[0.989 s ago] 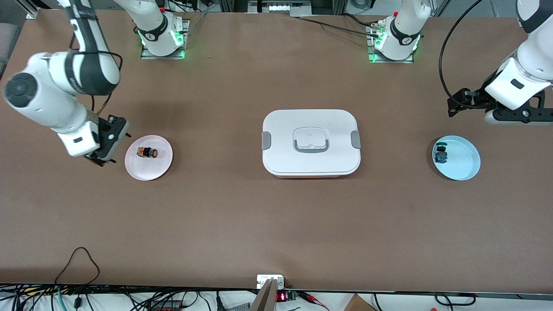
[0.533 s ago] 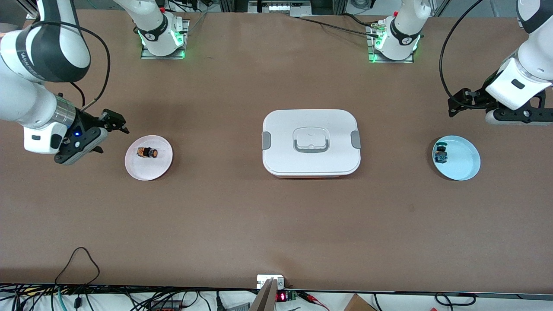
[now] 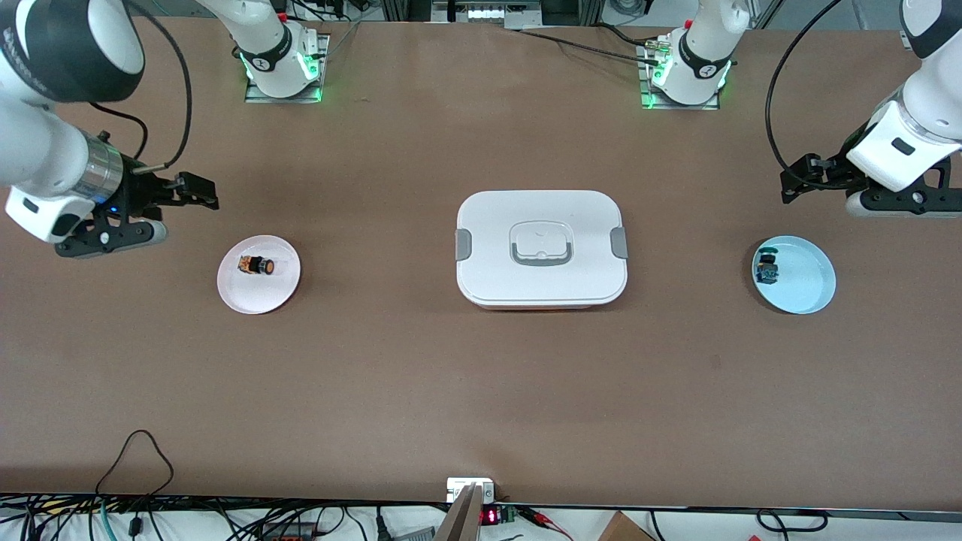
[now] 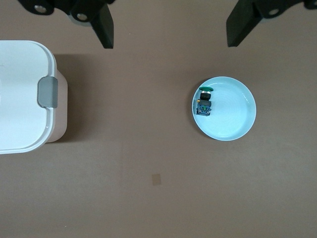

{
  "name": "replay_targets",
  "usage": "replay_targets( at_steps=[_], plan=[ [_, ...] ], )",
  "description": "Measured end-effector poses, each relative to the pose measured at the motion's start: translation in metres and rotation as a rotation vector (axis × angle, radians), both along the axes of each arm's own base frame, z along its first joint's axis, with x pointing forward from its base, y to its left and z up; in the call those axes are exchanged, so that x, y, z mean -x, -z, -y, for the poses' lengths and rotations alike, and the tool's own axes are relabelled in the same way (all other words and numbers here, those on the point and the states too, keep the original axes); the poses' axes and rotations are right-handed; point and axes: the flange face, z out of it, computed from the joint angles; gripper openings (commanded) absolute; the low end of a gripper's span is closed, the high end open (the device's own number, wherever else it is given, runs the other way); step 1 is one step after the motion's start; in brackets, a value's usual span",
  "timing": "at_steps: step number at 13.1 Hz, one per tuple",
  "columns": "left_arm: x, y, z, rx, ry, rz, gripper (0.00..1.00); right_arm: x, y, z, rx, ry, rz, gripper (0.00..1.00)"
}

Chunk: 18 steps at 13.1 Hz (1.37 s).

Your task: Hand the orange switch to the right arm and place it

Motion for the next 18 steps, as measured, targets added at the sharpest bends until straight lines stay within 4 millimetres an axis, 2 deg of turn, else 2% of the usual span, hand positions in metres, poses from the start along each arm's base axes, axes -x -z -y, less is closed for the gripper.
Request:
replay_targets(
  at_steps=[1, 2, 4, 6, 7, 9, 11, 18],
  plan=[
    [0.000, 0.000, 0.000, 0.000, 0.000, 0.000, 1.00, -0.002, -0.020, 0.003, 0.022, 0.015, 0.044, 1.00],
    [0.000, 0.000, 0.000, 0.000, -0.001, -0.001, 1.00, -0.006, -0.037, 0.015, 0.025, 0.042, 0.082, 1.00],
    [0.000, 0.000, 0.000, 0.000, -0.001, -0.001, 1.00, -0.009, -0.056, 0.052, -0.003, 0.116, 0.117, 1.00],
    [0.000, 0.000, 0.000, 0.000, -0.001, -0.001, 1.00, -0.006, -0.049, 0.090, -0.024, 0.190, 0.088, 1.00],
    [0.000, 0.000, 0.000, 0.000, -0.002, -0.001, 1.00, -0.005, -0.039, 0.099, -0.026, 0.206, 0.073, 1.00],
    [0.000, 0.000, -0.001, 0.000, -0.002, -0.002, 1.00, -0.004, -0.023, 0.099, -0.026, 0.205, 0.066, 1.00],
    [0.000, 0.000, -0.001, 0.000, -0.002, -0.003, 1.00, -0.003, -0.018, 0.093, -0.028, 0.195, 0.063, 1.00],
    [0.001, 0.001, -0.001, 0.000, -0.003, -0.007, 1.00, 0.013, -0.036, 0.083, -0.030, 0.192, 0.050, 1.00]
  ],
)
